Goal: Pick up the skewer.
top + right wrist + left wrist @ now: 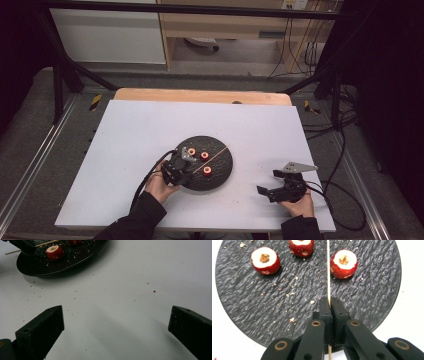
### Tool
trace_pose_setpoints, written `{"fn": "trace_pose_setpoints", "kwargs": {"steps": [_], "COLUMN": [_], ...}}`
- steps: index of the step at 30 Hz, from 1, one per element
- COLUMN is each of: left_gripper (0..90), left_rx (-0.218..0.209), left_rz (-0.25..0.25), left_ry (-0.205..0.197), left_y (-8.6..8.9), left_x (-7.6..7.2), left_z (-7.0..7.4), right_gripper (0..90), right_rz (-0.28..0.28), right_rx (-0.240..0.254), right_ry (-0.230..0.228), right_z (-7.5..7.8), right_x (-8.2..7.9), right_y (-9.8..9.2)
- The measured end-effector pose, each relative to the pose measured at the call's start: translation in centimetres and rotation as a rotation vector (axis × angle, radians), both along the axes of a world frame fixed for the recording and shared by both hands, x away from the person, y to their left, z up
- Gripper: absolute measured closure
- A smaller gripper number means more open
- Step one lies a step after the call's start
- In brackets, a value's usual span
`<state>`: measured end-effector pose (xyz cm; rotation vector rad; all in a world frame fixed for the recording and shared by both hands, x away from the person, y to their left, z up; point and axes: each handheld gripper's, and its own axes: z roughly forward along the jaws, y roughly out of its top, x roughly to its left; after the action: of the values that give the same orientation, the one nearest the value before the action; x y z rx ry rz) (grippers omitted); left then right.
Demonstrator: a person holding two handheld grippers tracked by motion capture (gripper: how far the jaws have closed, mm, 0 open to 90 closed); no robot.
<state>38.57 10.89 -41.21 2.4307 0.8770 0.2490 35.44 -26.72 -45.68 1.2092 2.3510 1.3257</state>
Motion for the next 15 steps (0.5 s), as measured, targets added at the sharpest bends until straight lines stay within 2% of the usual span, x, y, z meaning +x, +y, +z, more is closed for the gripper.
{"fn": "trace_pose_setpoints", "kwargs": {"steps": [5,9,15], "left_gripper": [87.5,87.6,87.7], "left_rx": [-0.039,-0.093,-0.137], "left_rz": [0.004,0.006,0.030], "left_ry": [-0.025,-0.040,-0.071], "left_y": [1.4,2.7,4.5], "left_x": [-0.5,-1.0,-1.8], "left_z": [0.3,0.5,0.5], "right_gripper": [1.1,1.1,0.8], "right_rz": [-0.005,-0.007,-0.009], "right_rx": [0.002,0.002,0.001], "right_ry": [0.003,0.003,0.011], "right_z": [0.0,0.0,0.0], "right_x": [0.0,0.0,0.0], "right_y": [0.0,0.0,0.2]}}
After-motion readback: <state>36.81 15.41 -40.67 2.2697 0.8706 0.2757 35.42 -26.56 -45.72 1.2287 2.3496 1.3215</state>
